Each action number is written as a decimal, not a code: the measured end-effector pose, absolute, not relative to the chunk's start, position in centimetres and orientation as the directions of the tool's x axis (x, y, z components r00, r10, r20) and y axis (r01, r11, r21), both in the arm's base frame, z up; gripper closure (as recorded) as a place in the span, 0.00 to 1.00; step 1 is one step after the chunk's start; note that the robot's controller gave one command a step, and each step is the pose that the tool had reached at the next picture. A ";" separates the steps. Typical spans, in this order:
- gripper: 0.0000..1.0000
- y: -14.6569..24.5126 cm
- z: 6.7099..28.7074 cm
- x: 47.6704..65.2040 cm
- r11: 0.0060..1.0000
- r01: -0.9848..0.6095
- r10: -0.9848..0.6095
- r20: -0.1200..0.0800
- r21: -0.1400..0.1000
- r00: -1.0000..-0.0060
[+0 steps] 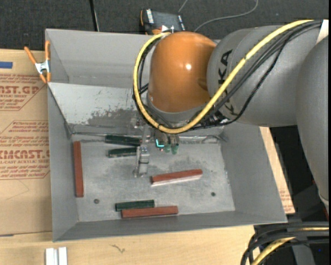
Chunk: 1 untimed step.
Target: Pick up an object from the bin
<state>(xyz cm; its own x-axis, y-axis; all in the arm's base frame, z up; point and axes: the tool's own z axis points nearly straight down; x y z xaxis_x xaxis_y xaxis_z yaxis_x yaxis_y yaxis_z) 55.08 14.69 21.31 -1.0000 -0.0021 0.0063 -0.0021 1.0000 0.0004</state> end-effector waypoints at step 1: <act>0.00 1.9 9.4 50.1 1.000 -0.007 -0.007 0.010 -0.004 -1.000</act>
Offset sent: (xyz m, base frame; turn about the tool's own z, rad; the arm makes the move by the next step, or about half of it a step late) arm -0.0461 -0.1230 -0.1142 -0.0119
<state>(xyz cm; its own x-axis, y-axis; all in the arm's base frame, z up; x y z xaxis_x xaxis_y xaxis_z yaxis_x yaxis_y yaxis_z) 50.15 1.90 9.39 -0.9999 -0.0070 0.0103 -0.0071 1.0000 -0.0038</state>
